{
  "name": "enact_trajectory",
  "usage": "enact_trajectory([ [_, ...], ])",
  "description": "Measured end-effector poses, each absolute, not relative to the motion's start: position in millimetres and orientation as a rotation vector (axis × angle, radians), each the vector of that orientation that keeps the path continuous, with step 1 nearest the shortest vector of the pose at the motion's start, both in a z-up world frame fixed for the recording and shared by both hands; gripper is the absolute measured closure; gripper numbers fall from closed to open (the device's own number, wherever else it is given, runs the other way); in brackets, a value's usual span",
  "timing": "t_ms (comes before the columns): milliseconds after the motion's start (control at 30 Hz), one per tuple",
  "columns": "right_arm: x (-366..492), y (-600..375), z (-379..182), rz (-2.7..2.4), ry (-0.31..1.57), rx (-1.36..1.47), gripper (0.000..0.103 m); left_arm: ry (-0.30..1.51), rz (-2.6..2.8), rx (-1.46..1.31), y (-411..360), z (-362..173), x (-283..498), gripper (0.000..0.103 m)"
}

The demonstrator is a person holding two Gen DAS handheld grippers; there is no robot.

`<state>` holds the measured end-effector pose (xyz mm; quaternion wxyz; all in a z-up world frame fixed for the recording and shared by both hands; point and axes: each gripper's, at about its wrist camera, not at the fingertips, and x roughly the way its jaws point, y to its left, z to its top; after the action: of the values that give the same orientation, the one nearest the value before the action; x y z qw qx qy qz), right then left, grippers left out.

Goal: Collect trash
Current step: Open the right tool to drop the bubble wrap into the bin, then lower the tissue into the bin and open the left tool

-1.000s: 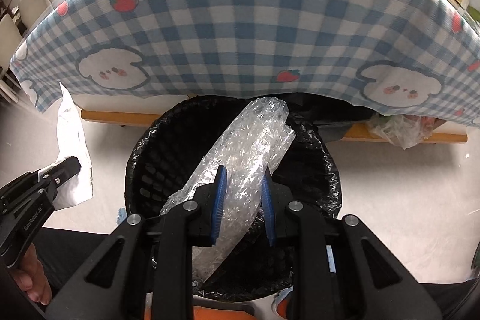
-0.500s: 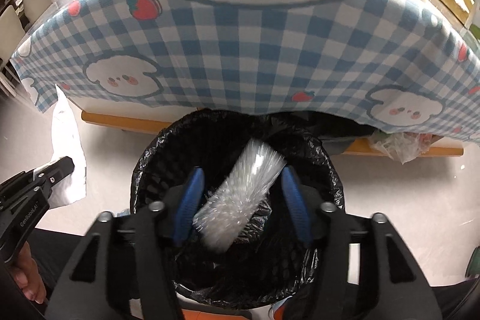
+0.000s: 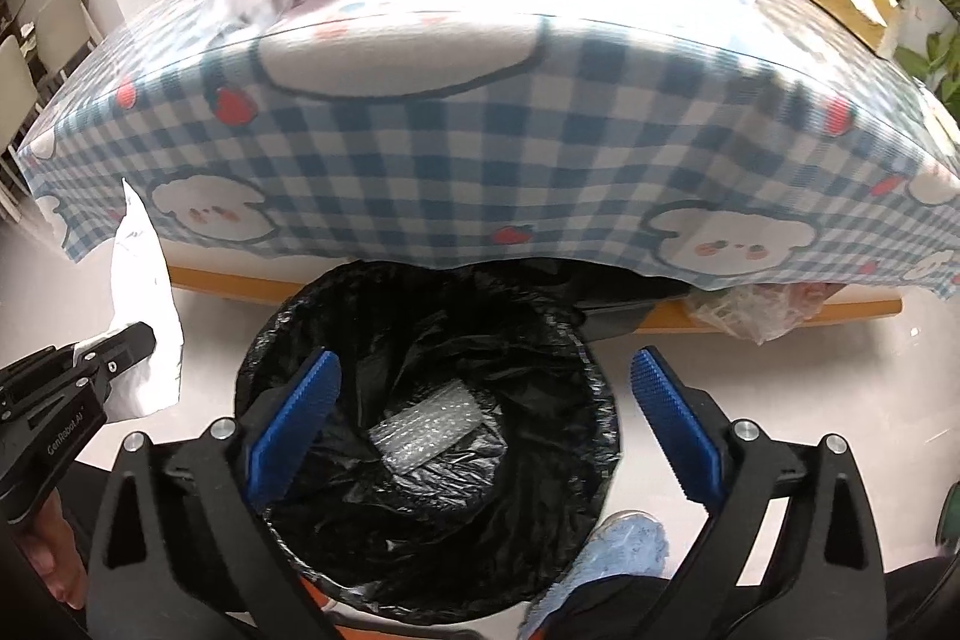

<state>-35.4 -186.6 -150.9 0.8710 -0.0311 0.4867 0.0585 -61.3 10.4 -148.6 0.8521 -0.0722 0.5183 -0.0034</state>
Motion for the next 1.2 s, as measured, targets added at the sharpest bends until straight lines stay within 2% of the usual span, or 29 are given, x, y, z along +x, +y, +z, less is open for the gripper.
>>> enact_trajectory([
  [467, -38, -247, -151, 0.035, 1.017, -0.007, 0.009, 1.134, -0.077, -0.110, -57, -171, -45, 0.099],
  [1000, -38, -264, -153, 0.006, 1.023, -0.006, 0.009, 1.154, -0.117, -0.073, -99, -198, -39, 0.098],
  [1100, -37, -264, -153, 0.006, 1.024, -0.007, 0.009, 1.151, -0.113, -0.065, -102, -198, -39, 0.093],
  [1200, -37, -263, -154, 0.007, 1.025, -0.011, 0.009, 1.138, -0.099, -0.054, -100, -196, -40, 0.076],
])
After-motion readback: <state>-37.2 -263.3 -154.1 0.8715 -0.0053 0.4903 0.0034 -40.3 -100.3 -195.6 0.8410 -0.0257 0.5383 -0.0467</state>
